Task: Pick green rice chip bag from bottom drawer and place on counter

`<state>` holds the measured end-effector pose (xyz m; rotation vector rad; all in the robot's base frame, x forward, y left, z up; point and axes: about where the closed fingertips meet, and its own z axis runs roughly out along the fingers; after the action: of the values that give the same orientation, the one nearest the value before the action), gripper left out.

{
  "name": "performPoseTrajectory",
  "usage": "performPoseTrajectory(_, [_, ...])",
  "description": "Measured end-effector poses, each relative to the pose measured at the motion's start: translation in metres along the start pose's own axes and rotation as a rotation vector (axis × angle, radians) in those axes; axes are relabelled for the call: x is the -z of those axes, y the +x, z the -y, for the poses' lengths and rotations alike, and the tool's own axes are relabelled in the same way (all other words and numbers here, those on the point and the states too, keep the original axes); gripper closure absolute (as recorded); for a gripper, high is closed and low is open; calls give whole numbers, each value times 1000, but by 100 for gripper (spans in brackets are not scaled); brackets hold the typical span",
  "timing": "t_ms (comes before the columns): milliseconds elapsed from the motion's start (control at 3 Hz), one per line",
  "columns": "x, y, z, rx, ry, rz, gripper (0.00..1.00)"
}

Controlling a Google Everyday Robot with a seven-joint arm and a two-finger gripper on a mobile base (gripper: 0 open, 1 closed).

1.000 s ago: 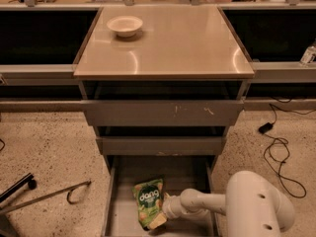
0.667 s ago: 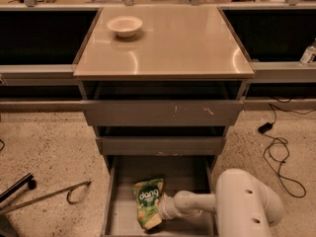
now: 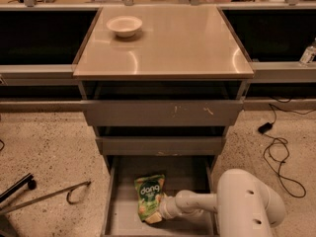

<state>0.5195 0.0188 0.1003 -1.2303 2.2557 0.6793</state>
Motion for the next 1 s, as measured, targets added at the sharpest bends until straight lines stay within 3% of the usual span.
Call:
performPoseTrajectory(667, [3, -2, -1, 0, 0, 0, 88])
performPoseTrajectory(1000, [55, -30, -5, 45, 10, 51, 100])
